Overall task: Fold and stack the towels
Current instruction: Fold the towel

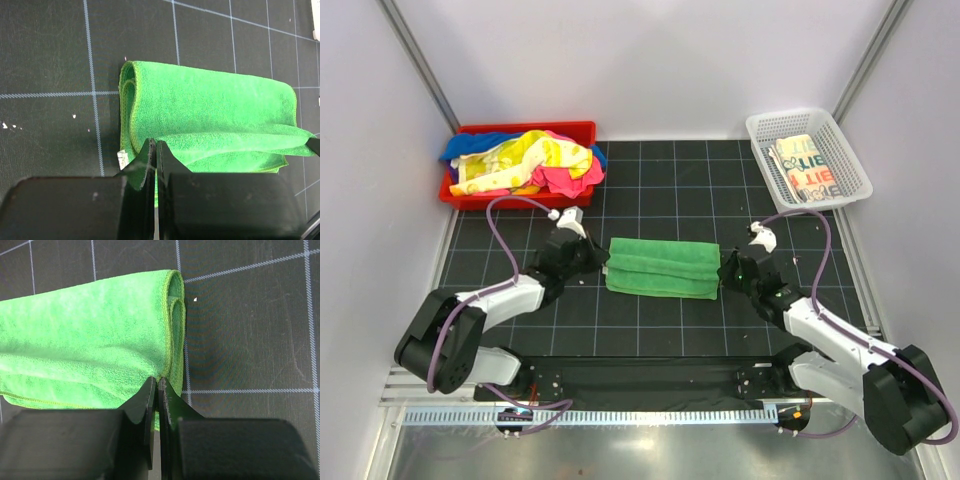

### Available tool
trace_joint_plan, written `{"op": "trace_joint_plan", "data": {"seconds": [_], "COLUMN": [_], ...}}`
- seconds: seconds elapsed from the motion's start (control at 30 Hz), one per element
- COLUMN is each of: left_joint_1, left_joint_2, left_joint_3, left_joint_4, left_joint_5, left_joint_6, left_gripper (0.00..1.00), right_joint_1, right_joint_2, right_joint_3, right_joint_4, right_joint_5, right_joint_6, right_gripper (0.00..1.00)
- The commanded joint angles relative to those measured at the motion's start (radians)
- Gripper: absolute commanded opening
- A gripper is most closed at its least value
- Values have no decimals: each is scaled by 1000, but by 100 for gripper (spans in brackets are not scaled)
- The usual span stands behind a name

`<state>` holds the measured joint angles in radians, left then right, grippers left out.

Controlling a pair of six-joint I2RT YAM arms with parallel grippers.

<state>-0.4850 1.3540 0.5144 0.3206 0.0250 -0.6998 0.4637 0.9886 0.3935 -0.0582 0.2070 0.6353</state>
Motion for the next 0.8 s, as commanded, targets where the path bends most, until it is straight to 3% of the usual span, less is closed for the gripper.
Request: {"op": "trace_joint_plan", "data": {"seconds": [0.0, 0.33, 0.43, 0.57, 0.7, 0.77], "left_joint_1": [-1, -1, -1, -3, -1, -1], "left_joint_2": [-29, -4, 10, 4, -38, -79], "left_joint_3": [-13, -14, -8, 3, 25, 56], "left_joint_4": [3, -14, -31, -77, -158, -244], "left_joint_5": [-2, 10, 21, 23, 13, 0], "left_joint_6": [-7, -23, -38, -52, -58, -49], "left_gripper": [0, 0, 7, 22, 34, 35], "right_joint_1": [4, 6, 6, 6, 6, 4], "right_joint_2": [-22, 16, 24, 18, -16, -48], "right_joint_3": [-4, -19, -13, 8, 47, 74], "right_joint_4": [-18, -2, -12, -43, -124, -161], "right_joint_5": [23, -9, -18, -29, -34, -24], "right_joint_6": [18, 41, 46, 46, 43, 44], "right_gripper": [1, 2, 9, 30, 41, 42]}}
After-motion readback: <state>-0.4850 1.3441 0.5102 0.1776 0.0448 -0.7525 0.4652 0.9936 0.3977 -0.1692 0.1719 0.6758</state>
